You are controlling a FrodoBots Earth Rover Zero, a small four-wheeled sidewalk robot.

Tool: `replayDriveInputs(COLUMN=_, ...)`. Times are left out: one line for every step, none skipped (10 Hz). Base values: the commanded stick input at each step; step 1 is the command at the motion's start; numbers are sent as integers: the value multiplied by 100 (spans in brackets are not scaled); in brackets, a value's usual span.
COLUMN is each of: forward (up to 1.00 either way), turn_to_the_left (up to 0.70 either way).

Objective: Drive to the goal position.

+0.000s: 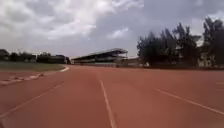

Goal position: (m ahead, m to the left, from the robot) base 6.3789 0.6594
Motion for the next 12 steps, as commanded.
replayDriveInputs(forward=45, turn_to_the_left=0)
replayDriveInputs(forward=45, turn_to_the_left=0)
replayDriveInputs(forward=45, turn_to_the_left=0)
replayDriveInputs(forward=45, turn_to_the_left=0)
replayDriveInputs(forward=45, turn_to_the_left=0)
replayDriveInputs(forward=45, turn_to_the_left=0)
replayDriveInputs(forward=45, turn_to_the_left=0)
replayDriveInputs(forward=45, turn_to_the_left=0)
replayDriveInputs(forward=45, turn_to_the_left=0)
replayDriveInputs(forward=45, turn_to_the_left=0)
replayDriveInputs(forward=45, turn_to_the_left=0)
replayDriveInputs(forward=45, turn_to_the_left=0)
